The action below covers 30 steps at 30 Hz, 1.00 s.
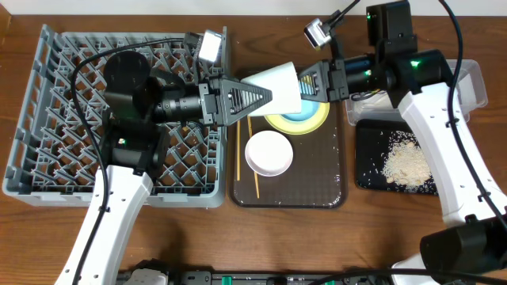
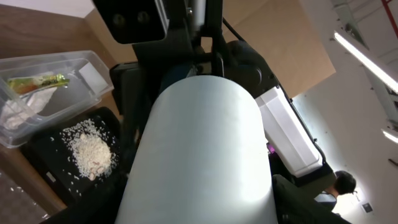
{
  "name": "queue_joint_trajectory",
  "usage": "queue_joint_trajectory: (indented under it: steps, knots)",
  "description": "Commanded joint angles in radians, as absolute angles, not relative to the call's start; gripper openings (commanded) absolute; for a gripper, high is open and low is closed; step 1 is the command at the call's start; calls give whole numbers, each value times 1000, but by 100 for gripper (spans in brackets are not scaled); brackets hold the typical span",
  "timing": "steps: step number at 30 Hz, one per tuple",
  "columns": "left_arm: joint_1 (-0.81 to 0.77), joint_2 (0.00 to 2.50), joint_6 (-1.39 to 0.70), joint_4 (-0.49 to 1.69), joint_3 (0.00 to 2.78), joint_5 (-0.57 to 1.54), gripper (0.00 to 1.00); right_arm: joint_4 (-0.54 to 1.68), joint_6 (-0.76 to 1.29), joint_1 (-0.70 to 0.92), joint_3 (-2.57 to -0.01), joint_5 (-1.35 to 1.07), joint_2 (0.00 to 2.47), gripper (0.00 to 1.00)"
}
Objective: Sort waste into correct bins and load items into the dishwasher
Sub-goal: 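Grasp the white cup with the left gripper from the right gripper, then carry the white cup into the dish rack and release it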
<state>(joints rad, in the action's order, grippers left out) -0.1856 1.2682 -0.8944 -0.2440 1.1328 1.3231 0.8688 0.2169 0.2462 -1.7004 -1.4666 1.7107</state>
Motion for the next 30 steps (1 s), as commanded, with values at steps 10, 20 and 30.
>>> queue_joint_trajectory:
  steps: [10, 20, 30]
  knots:
    - [-140, 1270, -633, -157, 1144, 1259, 62, 939, 228, 125, -1701, -1210, 1714, 29]
    - [-107, 1264, -254, 393, 1140, 583, 54, 1060, 142, 2, -1701, -963, 1714, 32]
    - [-88, 1187, -239, 743, 1265, 84, 53, 1282, 4, 4, -1701, -507, 1700, 31]
